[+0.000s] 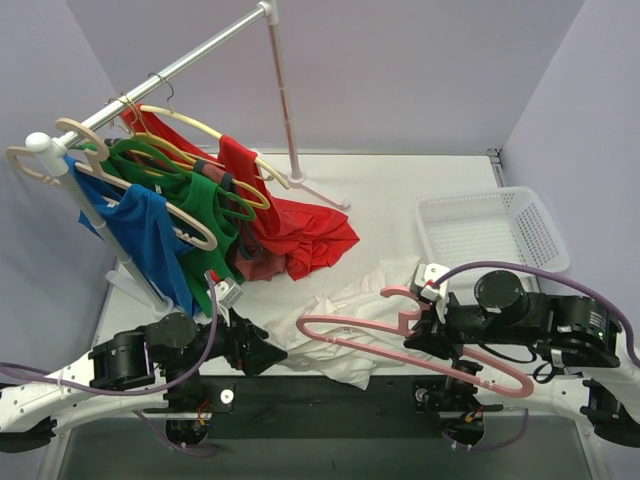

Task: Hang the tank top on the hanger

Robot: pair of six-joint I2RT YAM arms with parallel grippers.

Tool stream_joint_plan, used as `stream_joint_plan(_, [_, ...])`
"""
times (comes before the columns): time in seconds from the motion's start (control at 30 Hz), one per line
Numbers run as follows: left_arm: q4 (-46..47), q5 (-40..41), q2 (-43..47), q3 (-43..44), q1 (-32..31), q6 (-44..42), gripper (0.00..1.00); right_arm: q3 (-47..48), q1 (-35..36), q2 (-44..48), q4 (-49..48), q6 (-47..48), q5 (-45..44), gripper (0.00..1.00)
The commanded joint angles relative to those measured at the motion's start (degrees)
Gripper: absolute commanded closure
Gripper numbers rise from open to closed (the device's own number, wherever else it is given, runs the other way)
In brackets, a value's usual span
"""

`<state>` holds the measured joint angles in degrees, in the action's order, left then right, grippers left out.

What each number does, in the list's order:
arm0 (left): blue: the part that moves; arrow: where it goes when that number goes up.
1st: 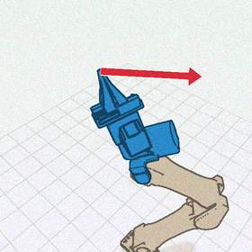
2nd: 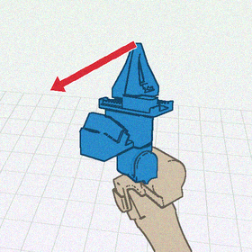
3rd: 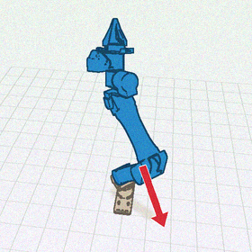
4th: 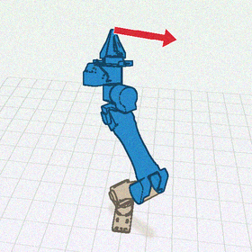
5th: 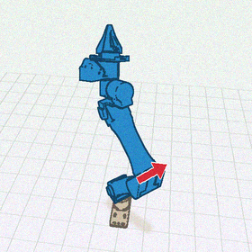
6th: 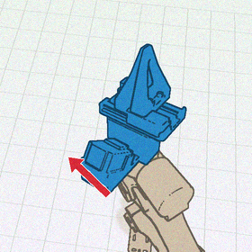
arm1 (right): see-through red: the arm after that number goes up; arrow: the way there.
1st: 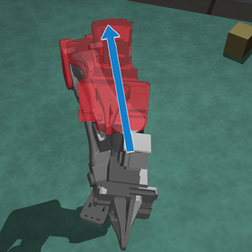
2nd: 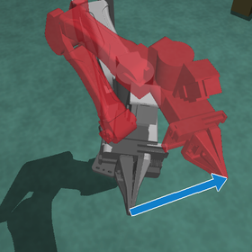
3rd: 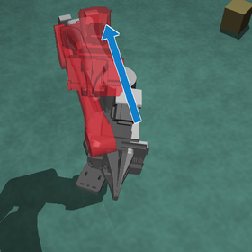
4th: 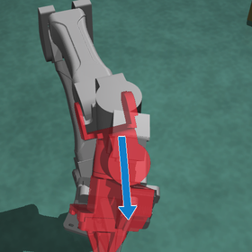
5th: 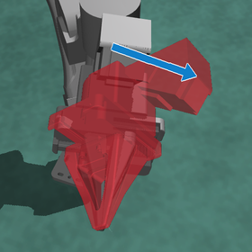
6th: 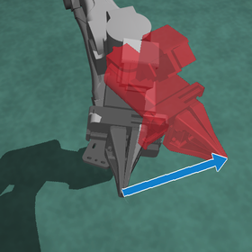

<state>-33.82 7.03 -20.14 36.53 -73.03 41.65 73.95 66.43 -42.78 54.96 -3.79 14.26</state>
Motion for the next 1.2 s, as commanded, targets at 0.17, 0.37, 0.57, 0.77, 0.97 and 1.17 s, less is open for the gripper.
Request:
stream_joint_plan(0.17, [-7.7, 0.7, -8.9, -1.2, 0.0, 13.8, 0.11, -3.0, 0.2, 3.2, 0.9, -4.2, -5.4, 1.00])
stream_joint_plan(0.37, [-10.3, 4.1, -24.9, 4.6, -0.1, 11.8, 0.26, -4.7, 0.2, 3.4, 1.1, -5.1, -6.8, 1.00])
stream_joint_plan(0.57, [-8.0, 9.1, -33.5, 8.5, -0.1, 9.1, 0.30, -5.9, 0.1, 4.3, 2.1, -6.4, -7.3, 1.00])
stream_joint_plan(0.77, [-7.1, 10.6, -38.7, 9.8, 0.1, 7.6, 0.38, -6.8, 0.1, 5.9, 2.9, -7.6, -7.6, 1.00])
stream_joint_plan(0.97, [-7.8, 10.6, -39.3, 10.7, 0.4, 5.7, 0.96, -7.9, 0.2, 6.4, 3.0, -7.8, -5.8, 1.00])
stream_joint_plan(1.17, [-9.9, 9.4, -34.2, 15.0, 2.2, 4.8, 1.00, -9.2, 0.2, 5.2, 2.6, -6.3, -0.8, 1.00])
